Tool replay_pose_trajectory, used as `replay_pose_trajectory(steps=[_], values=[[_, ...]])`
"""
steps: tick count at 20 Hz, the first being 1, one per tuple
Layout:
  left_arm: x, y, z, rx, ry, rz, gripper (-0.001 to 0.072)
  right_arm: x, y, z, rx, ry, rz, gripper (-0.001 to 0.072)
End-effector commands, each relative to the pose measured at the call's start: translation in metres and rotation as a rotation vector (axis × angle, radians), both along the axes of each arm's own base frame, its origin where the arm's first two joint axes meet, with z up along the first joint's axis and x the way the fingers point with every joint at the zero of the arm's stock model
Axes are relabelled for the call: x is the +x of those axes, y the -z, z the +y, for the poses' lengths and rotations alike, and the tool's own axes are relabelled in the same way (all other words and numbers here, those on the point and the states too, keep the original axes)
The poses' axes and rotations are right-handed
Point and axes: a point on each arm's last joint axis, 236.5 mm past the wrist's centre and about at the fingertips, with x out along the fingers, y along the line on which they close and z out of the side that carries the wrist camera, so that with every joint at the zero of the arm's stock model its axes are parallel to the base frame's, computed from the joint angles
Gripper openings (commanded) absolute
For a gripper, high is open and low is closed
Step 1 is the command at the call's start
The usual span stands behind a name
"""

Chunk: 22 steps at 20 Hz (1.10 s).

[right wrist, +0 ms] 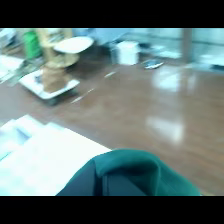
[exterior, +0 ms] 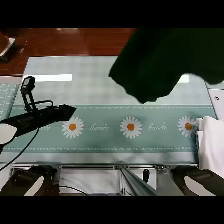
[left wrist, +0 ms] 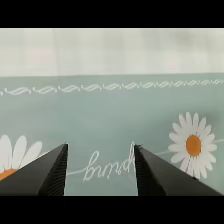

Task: Fold the shirts.

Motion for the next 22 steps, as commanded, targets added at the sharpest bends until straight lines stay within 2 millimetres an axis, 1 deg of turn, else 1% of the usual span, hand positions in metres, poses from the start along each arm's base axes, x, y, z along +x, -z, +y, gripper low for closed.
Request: replay_pose_trajectory(steps=[1, 3, 4, 5, 6, 7, 9, 11, 12, 14, 16, 18, 19, 20, 21, 22], values=[[0.016, -0.013, 0.005, -0.009, -0.042, -0.081, 0.0507, -0.029, 0.02, 0.044, -0.037, -0.146, 0.062, 0.002], [0.023, -0.019, 0.007, -0.016, -0.06, -0.113, 0.0507, -0.038, 0.036, 0.062, -0.059, -0.197, 0.106, 0.002], [0.023, -0.019, 0.007, -0.017, -0.063, -0.116, 0.0507, -0.04, 0.05, 0.071, -0.076, -0.219, 0.14, 0.002], [0.023, -0.019, 0.007, -0.017, -0.062, -0.115, 0.0507, -0.04, 0.068, 0.078, -0.096, -0.23, 0.186, 0.002], [0.023, -0.018, 0.007, -0.016, -0.061, -0.113, 0.0507, -0.039, 0.093, 0.084, -0.124, -0.234, 0.253, 0.002], [0.023, -0.019, 0.007, -0.017, -0.06, -0.113, 0.0507, -0.036, 0.122, 0.088, -0.151, -0.229, 0.327, 0.002], [0.022, -0.018, 0.007, -0.017, -0.06, -0.112, 0.0507, -0.031, 0.191, 0.091, -0.204, -0.222, 0.491, 0.002], [0.018, -0.015, 0.005, -0.017, -0.048, -0.091, 0.0507, -0.029, 0.267, 0.087, -0.252, -0.185, 0.65, 0.002], [0.014, -0.012, 0.003, -0.018, -0.037, -0.069, 0.0507, -0.031, 0.306, 0.081, -0.282, -0.155, 0.724, 0.002], [0.003, -0.003, -0.001, -0.014, -0.011, -0.016, 0.0507, -0.035, 0.374, 0.062, -0.341, -0.067, 0.853, 0.002], [-0.006, 0.006, -0.003, -0.004, 0.013, 0.036, 0.0507, -0.042, 0.429, 0.046, -0.378, 0.016, 0.963, 0.0021], [-0.016, 0.019, -0.009, -0.005, 0.042, 0.105, 0.0507, -0.048, 0.466, 0.039, -0.402, 0.059, 1.052, 0.0027], [-0.022, 0.027, -0.016, -0.009, 0.066, 0.151, 0.0507, -0.049, 0.477, 0.039, -0.407, 0.07, 1.087, 0.0178], [-0.029, 0.035, -0.023, -0.006, 0.095, 0.195, 0.0507, -0.047, 0.481, 0.039, -0.41, 0.075, 1.092, 0.0425], [-0.035, 0.044, -0.028, 0.001, 0.119, 0.235, 0.0507, -0.041, 0.48, 0.035, -0.409, 0.087, 1.088, 0.0415], [-0.041, 0.054, -0.031, 0.014, 0.14, 0.276, 0.0507, -0.034, 0.471, 0.026, -0.397, 0.108, 1.09, 0.0415]])
